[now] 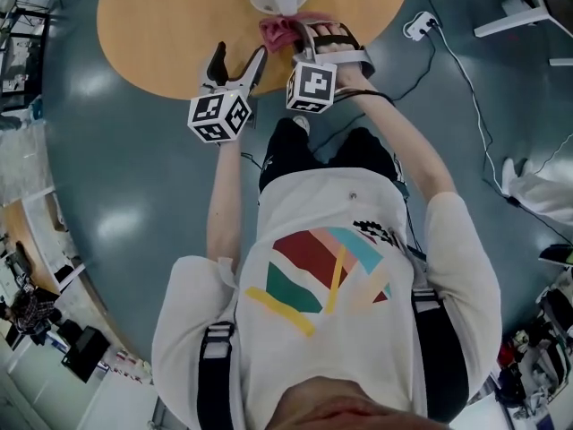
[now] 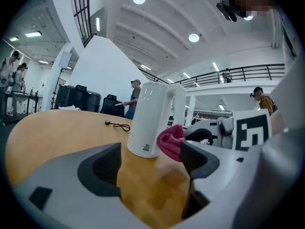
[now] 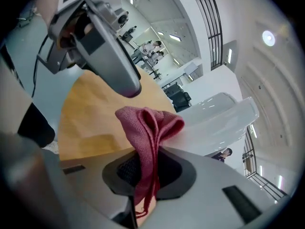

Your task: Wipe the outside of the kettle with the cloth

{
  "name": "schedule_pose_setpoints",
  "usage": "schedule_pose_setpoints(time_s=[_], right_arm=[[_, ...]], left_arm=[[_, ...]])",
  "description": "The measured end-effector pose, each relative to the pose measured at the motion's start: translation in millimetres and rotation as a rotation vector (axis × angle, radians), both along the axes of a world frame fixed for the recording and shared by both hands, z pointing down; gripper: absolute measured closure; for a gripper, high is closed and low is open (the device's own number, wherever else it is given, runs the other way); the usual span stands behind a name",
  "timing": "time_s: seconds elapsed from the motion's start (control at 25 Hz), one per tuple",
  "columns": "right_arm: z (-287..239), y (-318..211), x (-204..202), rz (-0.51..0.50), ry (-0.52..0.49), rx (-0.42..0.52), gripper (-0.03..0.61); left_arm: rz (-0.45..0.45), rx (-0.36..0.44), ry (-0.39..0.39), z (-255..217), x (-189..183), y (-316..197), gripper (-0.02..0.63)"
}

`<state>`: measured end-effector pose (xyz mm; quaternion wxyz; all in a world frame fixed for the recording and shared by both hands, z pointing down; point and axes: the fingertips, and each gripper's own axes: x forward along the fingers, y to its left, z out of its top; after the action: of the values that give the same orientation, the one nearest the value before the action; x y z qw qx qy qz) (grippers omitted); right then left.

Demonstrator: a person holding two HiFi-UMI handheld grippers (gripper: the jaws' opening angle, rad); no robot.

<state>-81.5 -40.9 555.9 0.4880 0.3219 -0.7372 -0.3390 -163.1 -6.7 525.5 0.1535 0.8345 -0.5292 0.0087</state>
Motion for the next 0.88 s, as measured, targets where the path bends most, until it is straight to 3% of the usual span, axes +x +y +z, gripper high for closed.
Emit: schedule_pose_setpoints(time_s=[0.16, 0.28, 0.44, 0.52, 0.64, 0.72, 0.88], right_arm=[[14.8, -28.2, 7.3, 0.011, -0.020, 0.049, 0.532], [14.9, -30.5, 4.7, 0.025, -0.054, 0.014, 0.532], [-12.2, 18.9, 20.9, 0.054, -0.304, -0.241, 0.532], [-35.7, 28.0, 49.3, 0.078, -0.459, -0.353, 0.532], [-68.4, 2.7, 89.9, 0.101, -0.620, -0.421, 0.532], [-87.7, -15.2, 102.5, 0.097, -0.680, -0.427, 0.532], [-116.1, -33.9, 119.6, 0.023, -0.781, -0.473, 0.531]], left_arm=[[0.014, 0.017, -0.016, 5.4, -0.1, -8.9, 0.193], [0.012, 0.012, -0.002, 0.4, -10.2, -8.3, 0.193], [0.081, 0.013, 0.030, -38.3, -5.8, 19.8, 0.193], [0.201, 0.052, 0.026, -61.0, 19.6, 24.9, 0.193], [0.391, 0.139, -0.009, -84.1, 61.9, 8.2, 0.195], [0.412, 0.168, 0.002, -94.4, 71.9, -5.1, 0.196], [0.351, 0.169, 0.025, -102.0, 86.4, -22.2, 0.270]])
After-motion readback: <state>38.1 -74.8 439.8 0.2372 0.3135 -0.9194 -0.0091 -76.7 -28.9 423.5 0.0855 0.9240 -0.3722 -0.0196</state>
